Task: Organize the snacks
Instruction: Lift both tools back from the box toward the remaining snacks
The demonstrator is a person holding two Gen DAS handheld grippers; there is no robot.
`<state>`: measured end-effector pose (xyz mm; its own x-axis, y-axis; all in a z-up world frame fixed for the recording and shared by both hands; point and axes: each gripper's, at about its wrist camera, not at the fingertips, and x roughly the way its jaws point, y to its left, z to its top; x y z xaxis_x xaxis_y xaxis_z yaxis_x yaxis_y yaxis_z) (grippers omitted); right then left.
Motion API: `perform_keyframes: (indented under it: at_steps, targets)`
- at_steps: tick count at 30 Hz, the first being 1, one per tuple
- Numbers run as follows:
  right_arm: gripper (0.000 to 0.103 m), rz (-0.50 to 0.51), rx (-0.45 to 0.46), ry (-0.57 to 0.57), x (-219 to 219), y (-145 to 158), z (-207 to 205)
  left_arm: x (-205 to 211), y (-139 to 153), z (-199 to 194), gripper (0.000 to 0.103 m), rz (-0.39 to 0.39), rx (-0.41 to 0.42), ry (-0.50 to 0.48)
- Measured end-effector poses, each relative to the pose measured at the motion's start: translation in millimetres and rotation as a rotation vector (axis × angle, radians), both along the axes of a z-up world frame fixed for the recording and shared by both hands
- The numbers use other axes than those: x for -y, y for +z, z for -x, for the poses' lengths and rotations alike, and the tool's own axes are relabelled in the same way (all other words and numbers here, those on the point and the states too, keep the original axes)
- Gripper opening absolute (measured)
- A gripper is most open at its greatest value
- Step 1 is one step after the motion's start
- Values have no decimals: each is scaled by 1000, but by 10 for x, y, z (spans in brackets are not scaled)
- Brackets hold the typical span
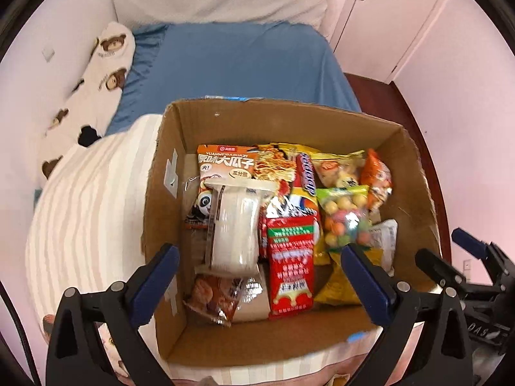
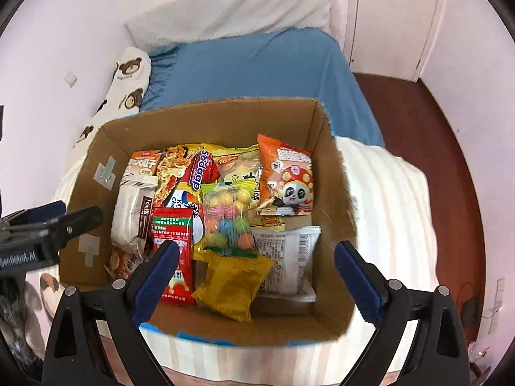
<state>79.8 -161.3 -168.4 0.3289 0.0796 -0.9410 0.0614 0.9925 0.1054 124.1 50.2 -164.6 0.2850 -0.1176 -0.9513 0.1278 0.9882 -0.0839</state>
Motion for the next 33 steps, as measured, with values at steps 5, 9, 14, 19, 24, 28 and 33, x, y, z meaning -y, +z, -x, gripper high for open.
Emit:
perform_keyframes:
  at_steps: [5,9,14,19,24,28,33]
  targets:
    - [99,-1,69,-18,30,298,294,89,304,397,103,-19,101,-1]
    - [99,14,114,-22,30,516,558,113,568,698,103,-22,182,1]
    - [99,24,180,-39,15,826,917,80,846,1017,103,1,237,13]
    - [99,19,253,-47,-29,1164,1280,105,1071,1341,103,-36,318,19]
    - [99,-33,272,-78,-34,1289,1610,99,1089,1615,103,-62,332,11]
    - [99,-54,221,-93,-19,1090,1888,32,877,1820,103,-40,278,4]
    - [97,-84,38,-136,34,454,2228,-32,255,2066,103,-95,132,-1]
